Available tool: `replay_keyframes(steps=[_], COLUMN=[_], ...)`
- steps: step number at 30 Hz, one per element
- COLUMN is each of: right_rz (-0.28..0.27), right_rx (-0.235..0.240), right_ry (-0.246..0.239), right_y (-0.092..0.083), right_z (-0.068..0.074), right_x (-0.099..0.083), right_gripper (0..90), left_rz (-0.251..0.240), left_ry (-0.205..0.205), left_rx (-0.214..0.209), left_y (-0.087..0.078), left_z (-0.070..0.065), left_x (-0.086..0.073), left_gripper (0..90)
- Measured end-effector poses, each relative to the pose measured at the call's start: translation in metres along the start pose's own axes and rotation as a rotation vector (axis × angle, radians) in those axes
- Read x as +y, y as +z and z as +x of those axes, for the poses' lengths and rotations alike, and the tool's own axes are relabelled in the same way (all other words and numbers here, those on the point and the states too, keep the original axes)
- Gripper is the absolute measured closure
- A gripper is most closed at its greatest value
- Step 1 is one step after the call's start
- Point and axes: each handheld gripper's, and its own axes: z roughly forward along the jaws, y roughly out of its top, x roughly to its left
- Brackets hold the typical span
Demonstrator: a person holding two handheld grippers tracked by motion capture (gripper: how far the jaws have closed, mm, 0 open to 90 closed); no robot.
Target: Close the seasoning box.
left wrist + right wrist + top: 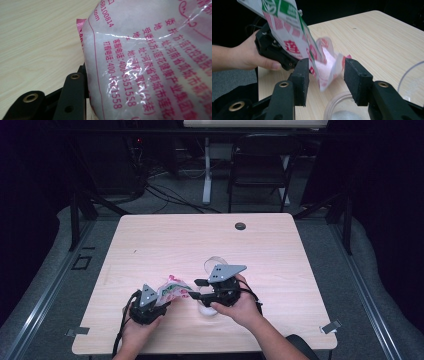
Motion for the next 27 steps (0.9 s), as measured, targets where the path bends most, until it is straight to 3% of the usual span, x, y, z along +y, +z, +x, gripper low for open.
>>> replay_keyframes(steps=[7,14,20,27], right_rz=[0.004,0.029,0.071,0.118], right_rx=[-0.009,-0.022,-0.043,-0.019], right_ry=[-0.004,-0.008,0.02,0.029], right_y=[-0.005,-0.008,-0.006,-0.004], right_z=[0.001,0.003,-0.009,-0.02], right_x=[-0.002,0.005,0.022,0.032], right_gripper=[54.9,59.6,59.8,63.4], left_rz=[-0.021,-0.07,-0.087,-0.083], left_ry=[0.008,-0.024,-0.051,-0.027], left_rx=[0.044,0.077,0.081,0.111], left_y=[-0.003,-0.008,-0.005,-0.002], left_z=[0.008,0.021,0.032,0.033], left_x=[0.008,0.019,0.024,0.029], left_gripper=[61.5,61.5,61.5,61.5])
